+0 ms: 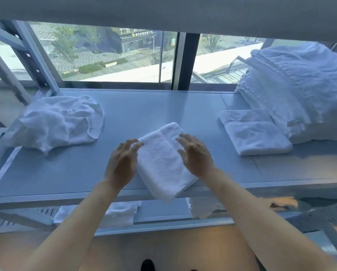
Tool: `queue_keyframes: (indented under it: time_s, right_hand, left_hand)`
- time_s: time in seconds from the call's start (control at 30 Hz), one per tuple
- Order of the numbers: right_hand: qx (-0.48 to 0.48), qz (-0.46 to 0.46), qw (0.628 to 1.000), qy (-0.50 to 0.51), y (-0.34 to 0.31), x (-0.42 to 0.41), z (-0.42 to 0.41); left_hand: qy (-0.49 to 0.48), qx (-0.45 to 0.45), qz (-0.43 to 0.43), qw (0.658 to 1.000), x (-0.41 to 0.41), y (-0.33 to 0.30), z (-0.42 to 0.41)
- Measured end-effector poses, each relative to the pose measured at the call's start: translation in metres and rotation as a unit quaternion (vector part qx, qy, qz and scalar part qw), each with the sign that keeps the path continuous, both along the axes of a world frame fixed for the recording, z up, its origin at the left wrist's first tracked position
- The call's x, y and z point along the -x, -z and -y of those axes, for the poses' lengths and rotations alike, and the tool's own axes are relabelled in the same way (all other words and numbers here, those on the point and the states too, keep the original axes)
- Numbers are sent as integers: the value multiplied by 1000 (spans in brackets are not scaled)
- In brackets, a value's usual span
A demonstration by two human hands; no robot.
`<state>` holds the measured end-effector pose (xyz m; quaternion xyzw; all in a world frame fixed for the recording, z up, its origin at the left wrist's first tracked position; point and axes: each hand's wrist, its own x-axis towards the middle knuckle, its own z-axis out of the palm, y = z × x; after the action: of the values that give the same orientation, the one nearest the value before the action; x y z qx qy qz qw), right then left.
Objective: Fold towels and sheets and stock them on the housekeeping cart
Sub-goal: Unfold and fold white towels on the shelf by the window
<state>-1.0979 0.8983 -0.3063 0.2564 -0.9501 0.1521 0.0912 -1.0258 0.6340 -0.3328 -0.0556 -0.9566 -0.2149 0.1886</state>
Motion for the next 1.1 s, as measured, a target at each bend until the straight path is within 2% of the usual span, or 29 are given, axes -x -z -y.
queue_keyframes:
  time_s: [0.07,0.13,0.27,0.4,0.5,0.6,0.7,0.87,1.1]
  right_hand:
    - [-9,73,997,-14,26,-9,3]
    - [-24,120,992,-19,48,-10,3]
    - [-47,113,992,-37,61,14,-7]
    - [-100,82,992,-3,47,49,-21]
    - [-97,54,994,-4,30,50,-29]
    - [-17,26,996,-88,29,11,-35]
    - [-21,44,991,-125,42,-31,-35]
    - [-40,34,998,-37,49,-30,-31]
    - [-59,9,998,-17,52,-29,-46]
  left_hand:
    - [59,0,45,997,2,12,1]
    - [69,-18,93,993,4,22,3]
    - [46,-26,145,988,2,23,-1]
    - [49,47,124,990,-9,17,-32]
    - [66,82,89,990,-15,16,-55]
    - [59,75,84,992,-20,25,-63]
    - [54,48,81,994,-21,31,-61]
    - [48,61,66,995,-13,25,-46]
    - [30,28,40,998,-20,35,-22]
